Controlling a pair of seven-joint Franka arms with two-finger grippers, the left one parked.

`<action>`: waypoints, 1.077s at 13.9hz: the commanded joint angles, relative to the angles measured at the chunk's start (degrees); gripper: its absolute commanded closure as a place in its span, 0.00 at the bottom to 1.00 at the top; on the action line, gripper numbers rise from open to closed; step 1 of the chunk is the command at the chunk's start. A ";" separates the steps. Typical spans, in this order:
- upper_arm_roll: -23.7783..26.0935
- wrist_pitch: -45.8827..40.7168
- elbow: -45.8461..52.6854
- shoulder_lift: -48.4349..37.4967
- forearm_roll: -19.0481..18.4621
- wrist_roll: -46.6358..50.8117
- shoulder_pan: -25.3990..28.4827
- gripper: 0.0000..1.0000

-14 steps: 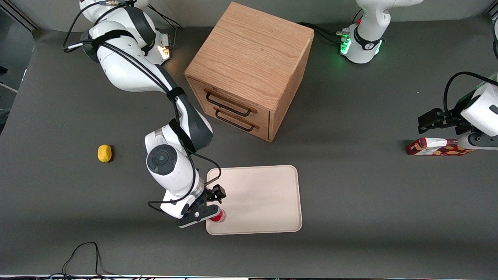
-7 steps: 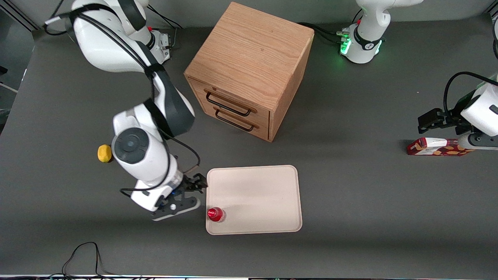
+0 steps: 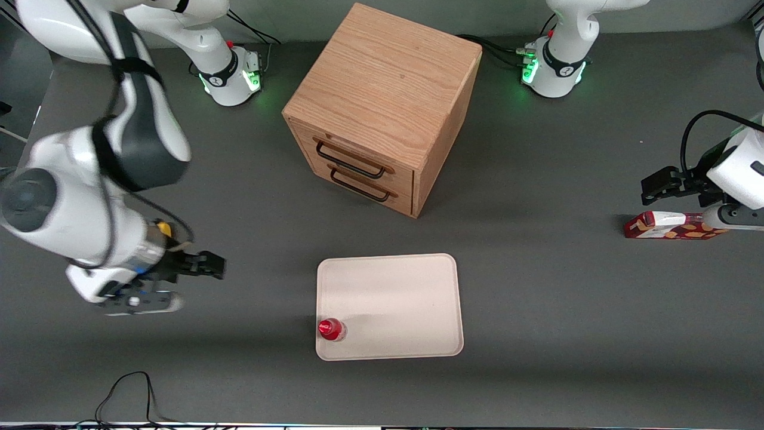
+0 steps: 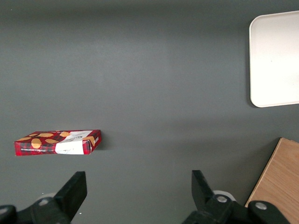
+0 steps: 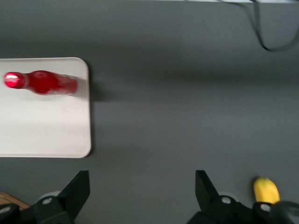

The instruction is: Place coke bottle on tray

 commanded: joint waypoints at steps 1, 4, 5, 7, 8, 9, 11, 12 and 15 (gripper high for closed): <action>-3.74 -1.67 -7.57 -7.49 1.89 0.32 -0.28 0.00; -7.25 -7.39 -4.33 -7.77 2.23 -1.35 -0.63 0.00; -7.79 -7.48 -4.67 -8.55 3.20 -3.45 -0.37 0.00; -8.23 -6.53 -9.13 -12.32 3.65 -4.08 -0.28 0.00; -8.32 -6.43 -10.20 -13.64 3.65 -4.26 -0.28 0.00; -8.50 -6.52 -11.60 -14.79 3.47 -5.74 -0.11 0.00; -8.58 -6.78 -13.98 -17.68 2.95 -6.63 -0.02 0.00; -8.50 -7.30 -14.25 -18.13 2.86 -6.46 -0.10 0.00; -6.23 -8.98 -13.72 -19.10 3.03 -6.20 -3.26 0.00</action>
